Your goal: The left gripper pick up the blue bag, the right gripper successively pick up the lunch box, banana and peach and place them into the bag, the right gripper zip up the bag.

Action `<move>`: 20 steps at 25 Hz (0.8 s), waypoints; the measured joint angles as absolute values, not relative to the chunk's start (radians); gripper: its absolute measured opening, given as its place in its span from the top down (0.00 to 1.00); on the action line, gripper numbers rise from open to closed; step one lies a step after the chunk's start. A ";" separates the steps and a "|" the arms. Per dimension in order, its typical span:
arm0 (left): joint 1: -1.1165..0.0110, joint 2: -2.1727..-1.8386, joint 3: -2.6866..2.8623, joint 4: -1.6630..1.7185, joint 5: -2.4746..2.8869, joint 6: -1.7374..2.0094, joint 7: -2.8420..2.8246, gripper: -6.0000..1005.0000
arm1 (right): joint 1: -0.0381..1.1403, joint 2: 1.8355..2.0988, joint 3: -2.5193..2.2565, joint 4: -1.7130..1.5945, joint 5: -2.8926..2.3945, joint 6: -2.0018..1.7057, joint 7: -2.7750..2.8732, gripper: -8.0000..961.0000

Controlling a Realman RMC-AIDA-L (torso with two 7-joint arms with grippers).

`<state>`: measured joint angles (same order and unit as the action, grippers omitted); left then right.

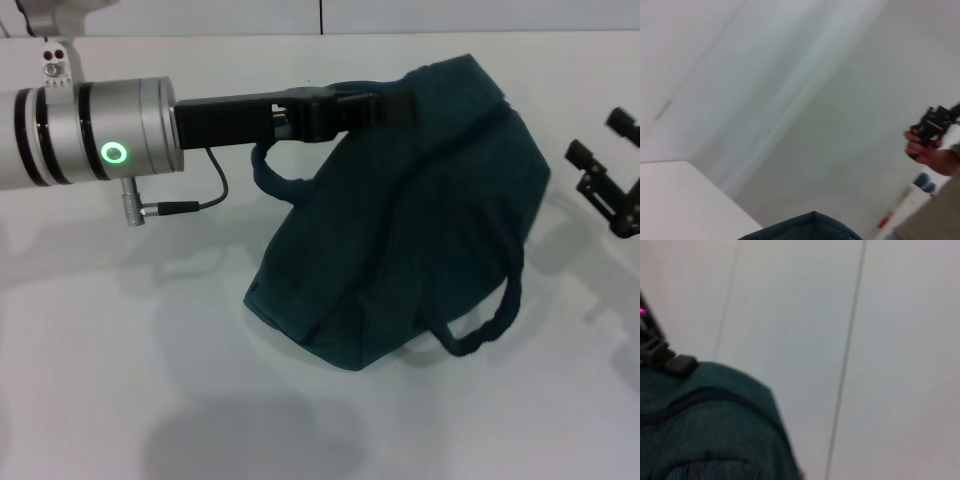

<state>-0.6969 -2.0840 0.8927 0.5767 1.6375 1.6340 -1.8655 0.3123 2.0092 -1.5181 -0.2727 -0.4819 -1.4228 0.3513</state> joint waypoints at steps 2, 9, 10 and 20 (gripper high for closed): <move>-0.692 -2.084 0.893 0.577 1.636 1.603 -1.865 0.94 | 0.312 2.009 -1.494 -0.264 -0.481 -1.427 0.353 0.54; -0.684 -2.084 0.895 0.537 1.639 1.460 -1.867 0.94 | 0.306 2.009 -1.480 -0.261 -0.479 -1.438 0.356 0.32; -0.683 -2.084 0.894 0.530 1.638 1.434 -1.866 0.94 | 0.305 2.010 -1.477 -0.261 -0.479 -1.440 0.356 0.29; -0.653 -2.084 0.893 0.513 1.600 1.359 -1.835 0.82 | 0.312 2.007 -1.473 -0.261 -0.485 -1.452 0.404 0.12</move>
